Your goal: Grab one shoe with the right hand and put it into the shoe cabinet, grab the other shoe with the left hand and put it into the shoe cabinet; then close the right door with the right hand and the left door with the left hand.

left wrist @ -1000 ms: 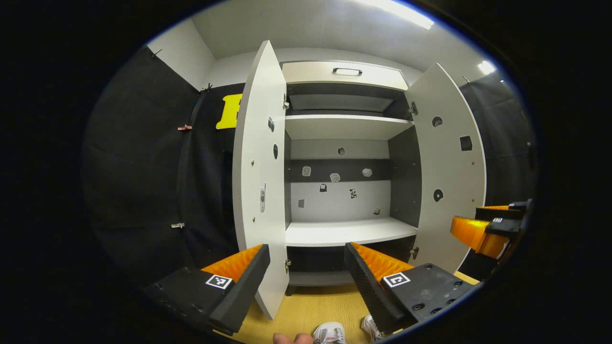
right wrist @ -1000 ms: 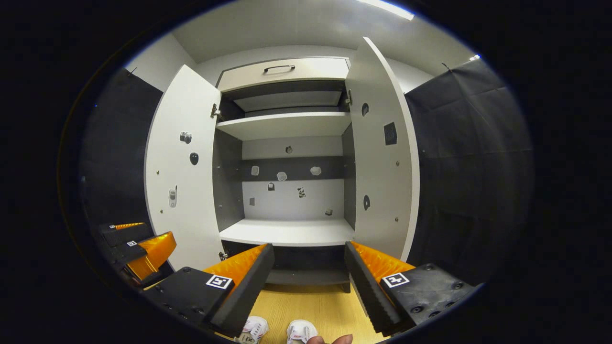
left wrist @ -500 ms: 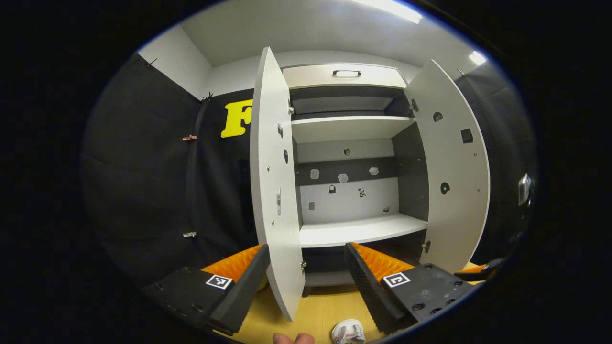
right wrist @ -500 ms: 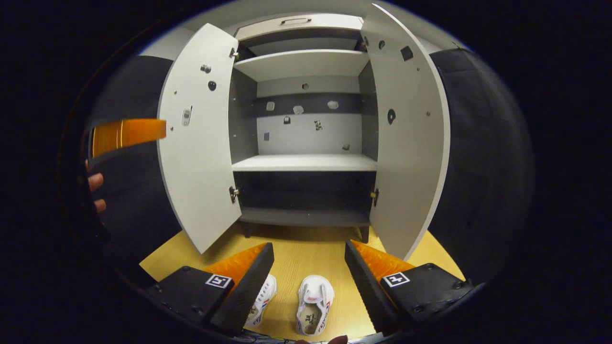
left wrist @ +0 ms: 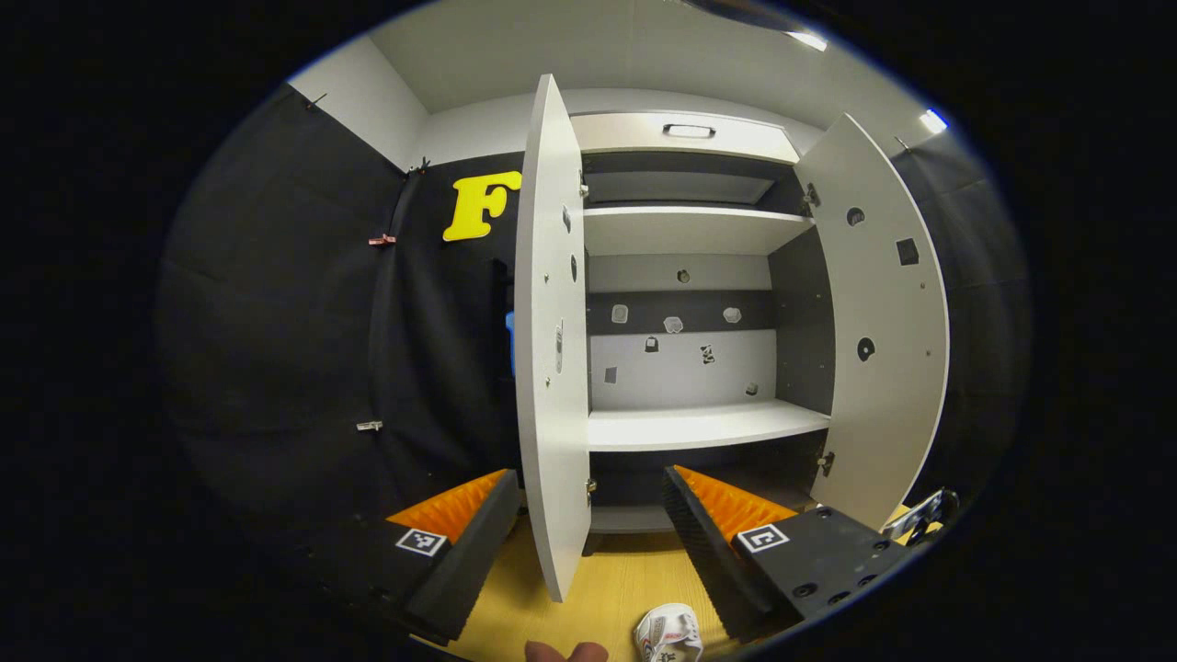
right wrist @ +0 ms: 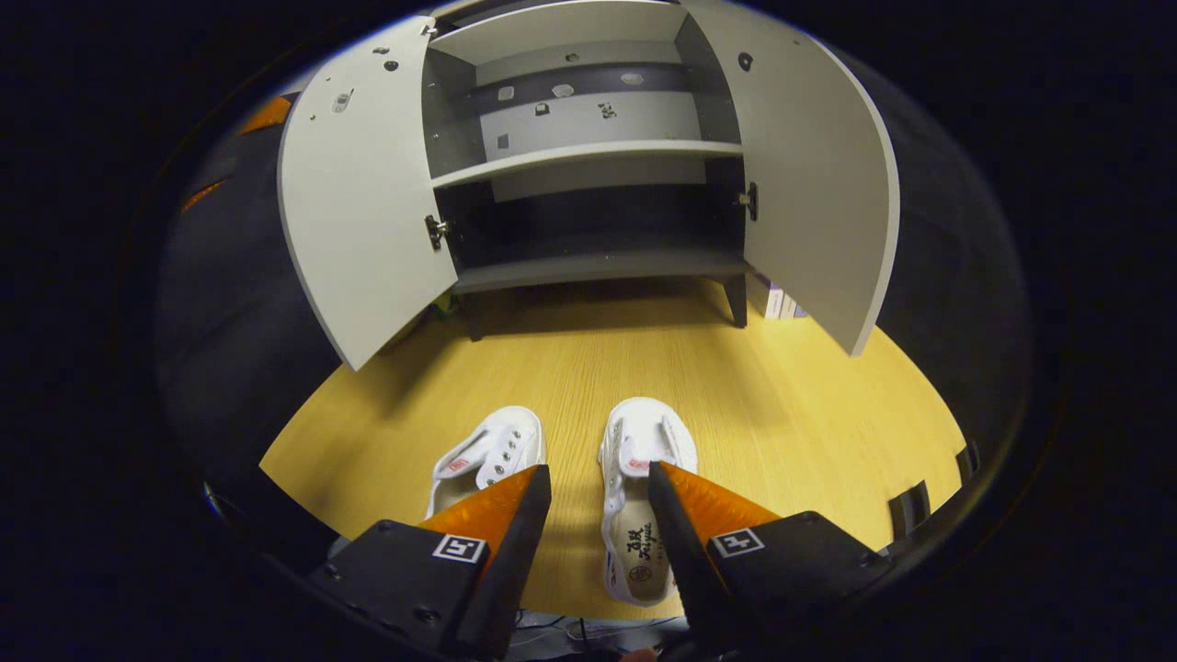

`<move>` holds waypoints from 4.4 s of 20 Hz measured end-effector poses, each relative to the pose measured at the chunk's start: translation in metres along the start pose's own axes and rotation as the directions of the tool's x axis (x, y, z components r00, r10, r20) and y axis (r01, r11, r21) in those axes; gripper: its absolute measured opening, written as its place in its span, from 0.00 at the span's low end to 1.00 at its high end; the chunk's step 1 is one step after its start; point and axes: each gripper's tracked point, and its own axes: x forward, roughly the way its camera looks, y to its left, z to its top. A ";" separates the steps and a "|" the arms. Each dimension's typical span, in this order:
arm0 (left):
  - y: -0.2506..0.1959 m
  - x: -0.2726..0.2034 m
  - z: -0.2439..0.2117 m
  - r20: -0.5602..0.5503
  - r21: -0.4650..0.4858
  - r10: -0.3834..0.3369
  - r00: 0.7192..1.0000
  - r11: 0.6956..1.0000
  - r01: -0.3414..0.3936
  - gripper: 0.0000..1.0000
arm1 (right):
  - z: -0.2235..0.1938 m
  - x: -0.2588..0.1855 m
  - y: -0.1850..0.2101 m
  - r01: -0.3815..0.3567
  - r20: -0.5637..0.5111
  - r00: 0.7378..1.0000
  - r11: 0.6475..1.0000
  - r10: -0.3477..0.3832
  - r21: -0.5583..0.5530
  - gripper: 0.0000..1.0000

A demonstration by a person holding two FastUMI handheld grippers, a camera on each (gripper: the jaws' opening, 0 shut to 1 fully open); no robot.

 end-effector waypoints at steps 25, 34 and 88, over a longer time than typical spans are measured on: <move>0.008 0.000 -0.053 -0.095 0.002 0.009 0.995 1.000 -0.009 0.98 | 0.016 0.067 -0.025 0.010 0.085 0.996 0.999 -0.013 0.033 0.07; 0.014 0.009 -0.055 -0.104 -0.021 0.018 0.994 1.000 -0.021 0.98 | 0.158 -0.020 -0.016 -0.028 0.201 0.979 0.999 0.032 -0.024 0.07; -0.012 0.004 -0.091 -0.146 -0.072 -0.068 0.987 0.996 0.058 0.98 | 0.492 0.110 0.038 -0.048 0.342 0.936 0.994 0.079 -0.099 0.99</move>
